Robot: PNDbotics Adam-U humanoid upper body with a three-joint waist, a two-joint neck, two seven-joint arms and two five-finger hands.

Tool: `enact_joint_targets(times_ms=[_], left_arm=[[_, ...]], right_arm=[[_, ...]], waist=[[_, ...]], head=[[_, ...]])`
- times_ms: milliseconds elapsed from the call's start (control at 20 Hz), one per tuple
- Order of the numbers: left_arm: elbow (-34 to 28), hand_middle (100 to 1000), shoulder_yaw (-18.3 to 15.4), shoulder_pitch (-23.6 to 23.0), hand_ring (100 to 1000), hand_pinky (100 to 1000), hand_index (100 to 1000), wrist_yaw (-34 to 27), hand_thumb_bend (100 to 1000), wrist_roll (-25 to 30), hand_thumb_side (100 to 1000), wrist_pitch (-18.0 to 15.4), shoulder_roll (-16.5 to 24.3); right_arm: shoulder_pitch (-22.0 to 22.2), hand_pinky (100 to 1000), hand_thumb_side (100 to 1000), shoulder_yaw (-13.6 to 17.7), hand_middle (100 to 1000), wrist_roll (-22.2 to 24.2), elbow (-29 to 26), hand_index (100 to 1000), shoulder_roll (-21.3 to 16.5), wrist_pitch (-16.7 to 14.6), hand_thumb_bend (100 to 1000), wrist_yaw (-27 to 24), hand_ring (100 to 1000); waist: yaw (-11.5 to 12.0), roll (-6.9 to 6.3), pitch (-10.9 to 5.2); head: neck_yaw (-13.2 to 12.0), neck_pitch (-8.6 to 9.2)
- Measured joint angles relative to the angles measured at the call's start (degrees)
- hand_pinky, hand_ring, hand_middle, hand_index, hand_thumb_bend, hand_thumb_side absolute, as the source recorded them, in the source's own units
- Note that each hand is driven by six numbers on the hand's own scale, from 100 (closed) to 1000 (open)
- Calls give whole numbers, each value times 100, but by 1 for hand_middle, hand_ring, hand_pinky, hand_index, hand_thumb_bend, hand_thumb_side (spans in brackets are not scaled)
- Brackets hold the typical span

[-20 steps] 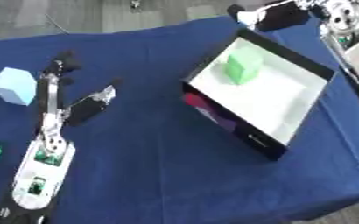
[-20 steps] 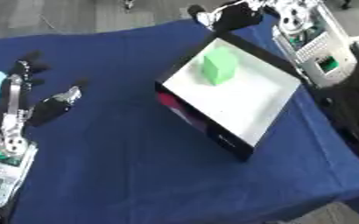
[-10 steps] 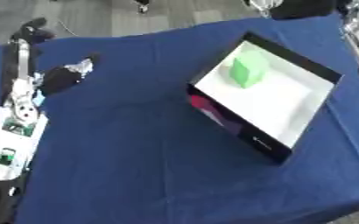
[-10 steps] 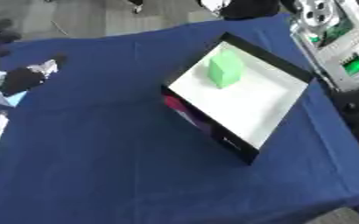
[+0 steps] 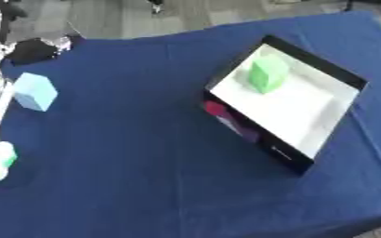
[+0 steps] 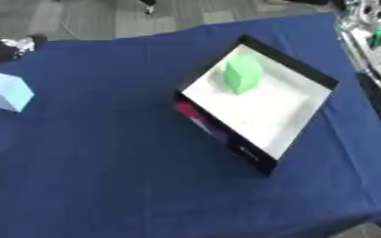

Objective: Pick up the objects with one hand, pass them to the other hand, and then place them into the box on the other side of the table.

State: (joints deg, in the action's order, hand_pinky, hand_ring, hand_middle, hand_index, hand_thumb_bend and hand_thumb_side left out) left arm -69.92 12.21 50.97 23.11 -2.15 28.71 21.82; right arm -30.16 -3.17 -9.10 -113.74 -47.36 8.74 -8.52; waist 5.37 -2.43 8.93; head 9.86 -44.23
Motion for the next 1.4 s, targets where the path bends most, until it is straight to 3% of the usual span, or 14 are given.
enact_joint_targets(times_ms=[200, 250, 300, 550, 800, 1050, 1400], left_arm=[[536, 731, 20, 290, 863, 864, 901, -200, 798, 335, 340, 336, 158], [669, 741, 37, 359, 869, 877, 901, -218, 819, 419, 345, 419, 176], [804, 745, 49, 418, 872, 883, 900, -220, 832, 505, 345, 505, 188], [1401, 769, 167, 749, 889, 915, 901, -98, 873, 974, 361, 967, 190], [1740, 784, 121, 956, 898, 933, 898, 590, 914, 1957, 363, 1381, 301], [2196, 795, -43, 1079, 904, 947, 897, 1435, 949, 2625, 375, 1452, 336], [2668, 800, -313, 1169, 912, 957, 888, 2139, 952, 2993, 379, 1317, 391]], right_arm=[[159, 981, 193, 177, 888, -111, 0, 974, -179, -157, 236, -336, 974], [197, 982, 141, 220, 891, -122, -1, 979, -215, -194, 329, -417, 975], [238, 983, 137, 259, 891, -118, 2, 981, -248, -218, 348, -503, 975], [418, 983, 144, 450, 890, -7, 159, 981, -325, -254, 352, -990, 974], [538, 983, 157, 710, 889, 55, 357, 980, -561, -220, 342, -2179, 971], [604, 983, 165, 803, 886, 79, 467, 978, -606, -188, 334, -2529, 968], [688, 983, 173, 837, 880, 52, 508, 975, -611, -155, 324, -2555, 963]], waist=[[-19, -29, 0], [-28, -30, 0], [-35, -30, 0], [-71, -48, 0], [-96, -85, 0], [-116, -105, 0], [-140, -151, 7]], head=[[-135, 0], [-165, 0], [-197, 0], [-343, 0], [-472, 0], [-559, 0], [-631, 0]])
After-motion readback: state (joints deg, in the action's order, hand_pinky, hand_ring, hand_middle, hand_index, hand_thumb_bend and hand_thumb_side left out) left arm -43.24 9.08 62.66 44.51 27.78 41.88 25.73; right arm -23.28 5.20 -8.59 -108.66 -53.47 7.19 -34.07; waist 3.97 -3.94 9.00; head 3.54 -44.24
